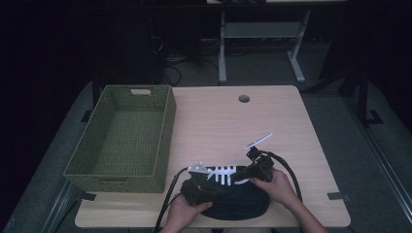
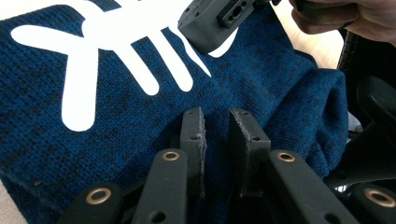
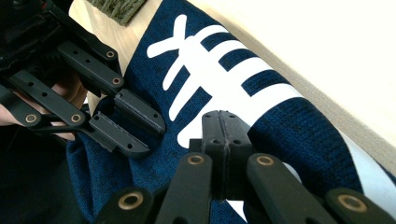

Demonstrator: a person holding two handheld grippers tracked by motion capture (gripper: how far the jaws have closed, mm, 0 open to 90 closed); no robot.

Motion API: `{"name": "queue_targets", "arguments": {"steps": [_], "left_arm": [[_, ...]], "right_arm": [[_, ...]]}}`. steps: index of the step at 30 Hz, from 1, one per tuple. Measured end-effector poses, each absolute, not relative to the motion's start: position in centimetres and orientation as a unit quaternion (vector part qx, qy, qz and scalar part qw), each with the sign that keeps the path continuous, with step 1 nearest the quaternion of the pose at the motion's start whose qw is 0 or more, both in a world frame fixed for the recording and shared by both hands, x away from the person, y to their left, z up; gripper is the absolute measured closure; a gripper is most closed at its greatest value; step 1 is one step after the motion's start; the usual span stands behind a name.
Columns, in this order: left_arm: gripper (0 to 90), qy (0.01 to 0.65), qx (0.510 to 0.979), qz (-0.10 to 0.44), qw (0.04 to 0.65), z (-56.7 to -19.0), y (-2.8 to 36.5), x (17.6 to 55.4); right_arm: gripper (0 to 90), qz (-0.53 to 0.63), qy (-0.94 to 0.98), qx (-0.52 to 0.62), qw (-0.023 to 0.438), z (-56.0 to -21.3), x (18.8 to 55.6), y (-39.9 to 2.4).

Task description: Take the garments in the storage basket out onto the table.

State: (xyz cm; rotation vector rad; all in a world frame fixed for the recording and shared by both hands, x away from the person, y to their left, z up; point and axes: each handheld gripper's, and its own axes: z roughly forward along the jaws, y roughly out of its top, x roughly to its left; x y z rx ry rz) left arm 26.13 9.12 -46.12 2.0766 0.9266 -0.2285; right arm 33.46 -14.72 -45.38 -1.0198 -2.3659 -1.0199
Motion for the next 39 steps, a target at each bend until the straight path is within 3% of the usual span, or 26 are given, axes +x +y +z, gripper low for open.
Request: {"name": "queue_targets", "arguments": {"steps": [6,23,29,39], "left_arm": [[75.8,0.368,0.828,-0.093,0.414,-46.1,9.2,26.1],[76.1,0.370,0.824,-0.095,0.418,-46.2,9.3,26.2],[76.1,0.372,0.824,-0.096,0.418,-46.2,9.2,26.1],[76.3,0.374,0.822,-0.095,0.419,-46.2,9.1,26.1]], "right_arm": [[84.0,-0.374,-0.840,-0.351,0.180,-44.2,33.3,-14.8],[89.5,-0.373,-0.816,-0.401,0.182,-45.8,34.7,-16.9],[86.4,-0.368,-0.830,-0.390,0.154,-44.7,34.3,-17.2],[88.6,-0.348,-0.839,-0.401,0.120,-44.4,34.0,-18.5]]}}
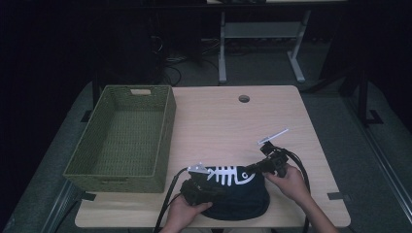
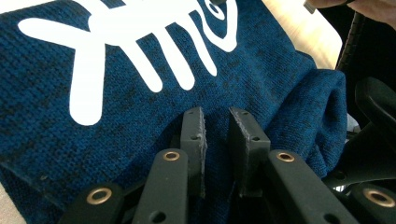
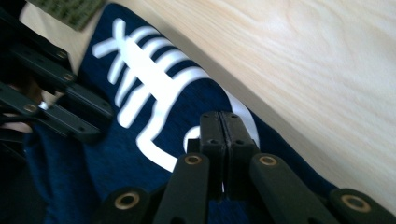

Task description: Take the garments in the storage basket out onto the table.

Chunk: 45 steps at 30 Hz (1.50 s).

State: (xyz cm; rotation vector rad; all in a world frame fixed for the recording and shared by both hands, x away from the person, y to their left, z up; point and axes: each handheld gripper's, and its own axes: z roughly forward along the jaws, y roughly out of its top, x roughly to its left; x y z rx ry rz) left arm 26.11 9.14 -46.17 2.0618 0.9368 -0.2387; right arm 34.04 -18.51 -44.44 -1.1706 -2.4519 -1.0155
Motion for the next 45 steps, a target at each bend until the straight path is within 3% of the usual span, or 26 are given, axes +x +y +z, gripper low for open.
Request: {"name": "queue_targets", "arguments": {"steps": [21,30,40,45], "left_arm": [[76.4,0.371,0.825,-0.094,0.416,-46.1,9.2,26.0],[76.4,0.370,0.824,-0.092,0.418,-46.2,9.3,25.9],[76.2,0.372,0.821,-0.096,0.423,-46.3,9.5,25.8],[76.2,0.372,0.822,-0.094,0.421,-46.3,9.5,25.7]], "right_arm": [[85.6,-0.346,-0.837,-0.407,0.124,-44.1,33.7,-20.3],[84.1,-0.359,-0.856,-0.339,0.155,-42.0,34.0,-14.5],[84.6,-0.330,-0.877,-0.303,0.177,-43.0,35.6,-7.9],[87.3,-0.302,-0.888,-0.305,0.163,-44.1,35.9,-6.5]]}}
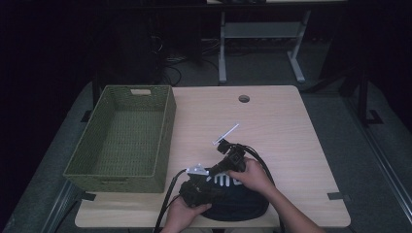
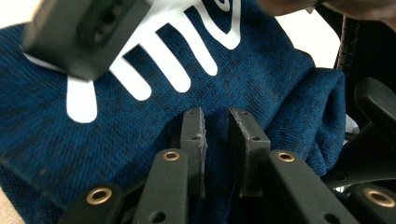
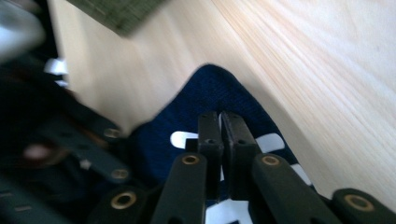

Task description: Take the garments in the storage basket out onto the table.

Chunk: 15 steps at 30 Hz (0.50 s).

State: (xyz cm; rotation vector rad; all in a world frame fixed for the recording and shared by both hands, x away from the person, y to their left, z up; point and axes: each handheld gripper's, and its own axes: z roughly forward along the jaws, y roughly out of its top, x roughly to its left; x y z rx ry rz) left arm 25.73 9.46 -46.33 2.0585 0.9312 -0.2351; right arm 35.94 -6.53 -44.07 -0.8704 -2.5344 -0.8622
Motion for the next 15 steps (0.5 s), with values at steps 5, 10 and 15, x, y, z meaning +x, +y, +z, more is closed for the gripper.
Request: {"name": "queue_targets", "arguments": {"steps": [5,10,15], "left_arm": [[76.2,0.372,0.822,-0.094,0.421,-46.3,9.4,25.7],[74.4,0.373,0.818,-0.102,0.425,-45.9,9.7,25.7],[73.1,0.372,0.816,-0.088,0.434,-44.5,10.3,25.8]], "right_arm": [[87.9,-0.292,-0.889,-0.313,0.161,-44.6,36.0,-6.5],[83.3,-0.324,-0.881,-0.306,0.161,-43.4,35.4,-7.6],[81.9,-0.358,-0.862,-0.324,0.154,-42.2,34.5,-11.1]]}}
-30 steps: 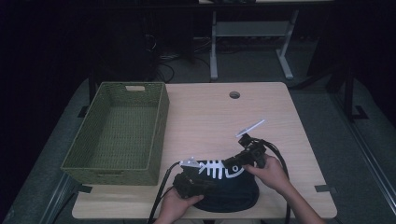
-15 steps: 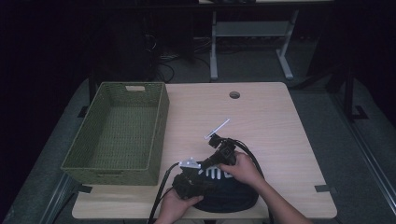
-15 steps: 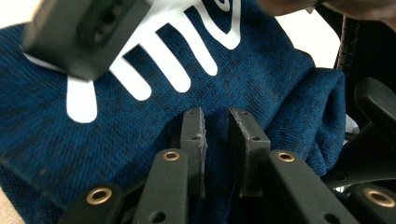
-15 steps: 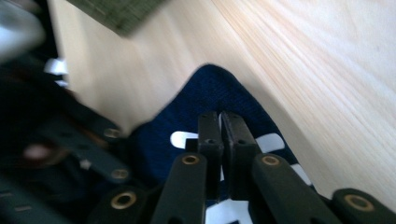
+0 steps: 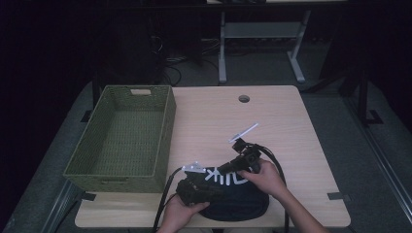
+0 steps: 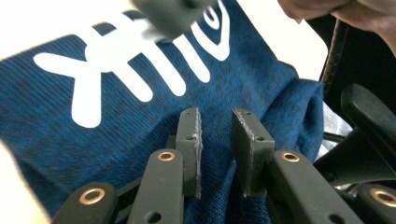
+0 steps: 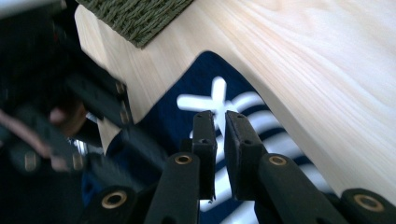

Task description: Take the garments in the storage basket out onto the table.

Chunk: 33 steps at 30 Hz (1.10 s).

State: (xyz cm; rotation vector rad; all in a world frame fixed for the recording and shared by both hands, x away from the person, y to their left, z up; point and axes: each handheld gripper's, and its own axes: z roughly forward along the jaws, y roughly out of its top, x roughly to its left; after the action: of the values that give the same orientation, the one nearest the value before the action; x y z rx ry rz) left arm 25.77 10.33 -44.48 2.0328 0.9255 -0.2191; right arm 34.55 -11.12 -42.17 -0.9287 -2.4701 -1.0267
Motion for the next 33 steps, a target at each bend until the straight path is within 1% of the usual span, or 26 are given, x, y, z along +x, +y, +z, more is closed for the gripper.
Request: {"name": "queue_targets", "arguments": {"steps": [4,8,13,18,23,28,30,33], "left_arm": [[72.4,0.379,0.815,-0.063,0.434,-43.6,11.2,26.2],[72.4,0.390,0.818,-0.045,0.420,-43.7,11.7,26.6],[71.6,0.396,0.823,-0.032,0.406,-44.3,11.8,26.3],[71.8,0.396,0.828,-0.024,0.397,-44.9,11.3,26.3],[72.5,0.399,0.825,-0.022,0.400,-45.1,11.2,26.8],[72.8,0.401,0.823,-0.012,0.402,-45.2,10.7,27.8],[72.8,0.404,0.821,-0.009,0.403,-45.2,10.5,28.5],[72.7,0.406,0.821,0.001,0.402,-45.2,9.9,29.3]], "right_arm": [[81.1,-0.367,-0.856,-0.337,0.137,-41.8,33.5,-13.8],[79.8,-0.365,-0.853,-0.348,0.131,-42.4,32.7,-15.6],[79.0,-0.359,-0.850,-0.361,0.132,-43.6,30.8,-17.7],[81.0,-0.338,-0.856,-0.370,0.131,-45.4,29.9,-18.3],[85.3,-0.344,-0.850,-0.377,0.131,-46.0,30.6,-18.5],[85.2,-0.340,-0.850,-0.386,0.113,-45.8,31.7,-18.6],[85.0,-0.340,-0.849,-0.390,0.113,-45.8,32.3,-18.9],[84.1,-0.333,-0.852,-0.394,0.093,-45.5,33.1,-19.0]]}}
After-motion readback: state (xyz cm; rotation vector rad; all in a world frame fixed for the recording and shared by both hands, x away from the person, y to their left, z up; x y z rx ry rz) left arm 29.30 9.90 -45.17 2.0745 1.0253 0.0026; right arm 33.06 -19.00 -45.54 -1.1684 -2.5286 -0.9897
